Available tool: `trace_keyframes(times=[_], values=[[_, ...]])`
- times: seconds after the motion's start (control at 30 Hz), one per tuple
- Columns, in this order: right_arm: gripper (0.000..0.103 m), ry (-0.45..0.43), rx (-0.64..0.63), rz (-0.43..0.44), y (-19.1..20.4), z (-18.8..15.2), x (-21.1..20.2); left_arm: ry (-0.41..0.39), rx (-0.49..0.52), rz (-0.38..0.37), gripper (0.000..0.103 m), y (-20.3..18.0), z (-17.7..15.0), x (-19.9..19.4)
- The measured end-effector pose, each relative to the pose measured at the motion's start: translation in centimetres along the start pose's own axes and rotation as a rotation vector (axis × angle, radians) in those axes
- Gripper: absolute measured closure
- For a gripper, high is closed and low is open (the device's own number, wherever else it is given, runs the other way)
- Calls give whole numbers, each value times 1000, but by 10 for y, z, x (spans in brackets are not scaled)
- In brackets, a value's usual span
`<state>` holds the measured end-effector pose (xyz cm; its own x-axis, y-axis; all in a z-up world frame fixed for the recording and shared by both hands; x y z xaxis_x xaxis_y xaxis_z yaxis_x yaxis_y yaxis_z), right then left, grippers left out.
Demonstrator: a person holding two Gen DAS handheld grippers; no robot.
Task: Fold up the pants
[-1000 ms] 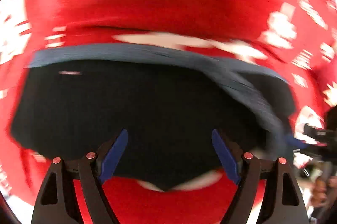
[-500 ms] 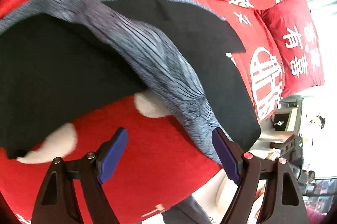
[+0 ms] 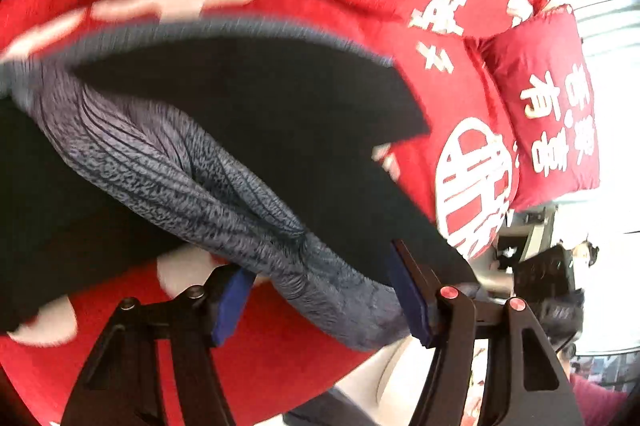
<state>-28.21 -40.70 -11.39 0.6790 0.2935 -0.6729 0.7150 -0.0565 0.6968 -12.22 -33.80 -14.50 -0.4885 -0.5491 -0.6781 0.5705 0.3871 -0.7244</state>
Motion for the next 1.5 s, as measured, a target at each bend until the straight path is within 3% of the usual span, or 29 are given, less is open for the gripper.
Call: trace_keyframes(times=[0.2, 0.33, 0.37, 0.4, 0.43, 0.47, 0.5, 0.67, 0.8, 0.87, 0.93, 0.97, 1.03, 1.1, 1.23, 1.33, 1.37, 1.4, 1.5], values=[[89, -64, -76, 65, 73, 121, -30, -121, 43, 69, 35, -17, 88, -11], [83, -73, -90, -2, 95, 190, -24, -219, 75, 126, 34, -20, 140, -39], [78, -75, -92, -32, 97, 203, -21, -243, 86, 146, 24, -20, 148, -47], [62, -78, -98, -68, 99, 214, -17, -268, 95, 167, 20, -19, 154, -54], [50, -94, -119, -110, 103, 225, -15, -298, 106, 194, 18, -16, 158, -63], [28, -117, -146, -151, 107, 233, -13, -298, 107, 219, 18, -10, 158, -66], [23, -156, -192, -196, 115, 240, -17, -285, 100, 251, 18, -1, 156, -66], [24, -239, -257, -290, 108, 235, -29, -179, -52, 434, 18, 73, 110, -48], [41, -170, -133, -339, 48, 215, -14, -161, -169, 492, 18, 111, 72, -44], [47, -136, -30, -322, 15, 211, 0, -157, -196, 507, 18, 120, 63, -43], [74, -138, 45, -258, 1, 218, 10, -154, -188, 524, 18, 124, 62, -41], [97, -138, 52, -230, 2, 220, 12, -149, -179, 536, 18, 125, 62, -40], [97, -170, 18, -203, 11, 220, 7, -137, -163, 560, 18, 128, 62, -38], [97, -165, 6, -243, 4, 214, 2, -116, -166, 566, 18, 131, 60, -34], [85, -155, 62, -290, -25, 204, -9, -101, -179, 562, 18, 137, 52, -26], [76, -166, 149, -215, -37, 208, -8, -103, -174, 567, 18, 140, 50, -21], [56, -167, 170, -203, -41, 210, -5, -102, -171, 567, 18, 139, 49, -21], [50, -174, 174, -184, -41, 211, -4, -100, -169, 566, 18, 140, 49, -21], [50, -182, 154, -105, -32, 209, 0, -94, -172, 558, 18, 139, 49, -21]])
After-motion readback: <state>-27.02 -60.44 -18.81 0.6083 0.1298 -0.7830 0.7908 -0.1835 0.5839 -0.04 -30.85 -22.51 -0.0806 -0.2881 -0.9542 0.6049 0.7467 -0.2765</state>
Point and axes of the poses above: each gripper's, at about its wrist camera, not at the fingertips, and x roughly the way its jaws point, y to its left, z to its top, the point moved 10 cm from there along x, roughly the way its jaws point, and after that the axes turned 14 degrees about -z, right-handed, at the moved point
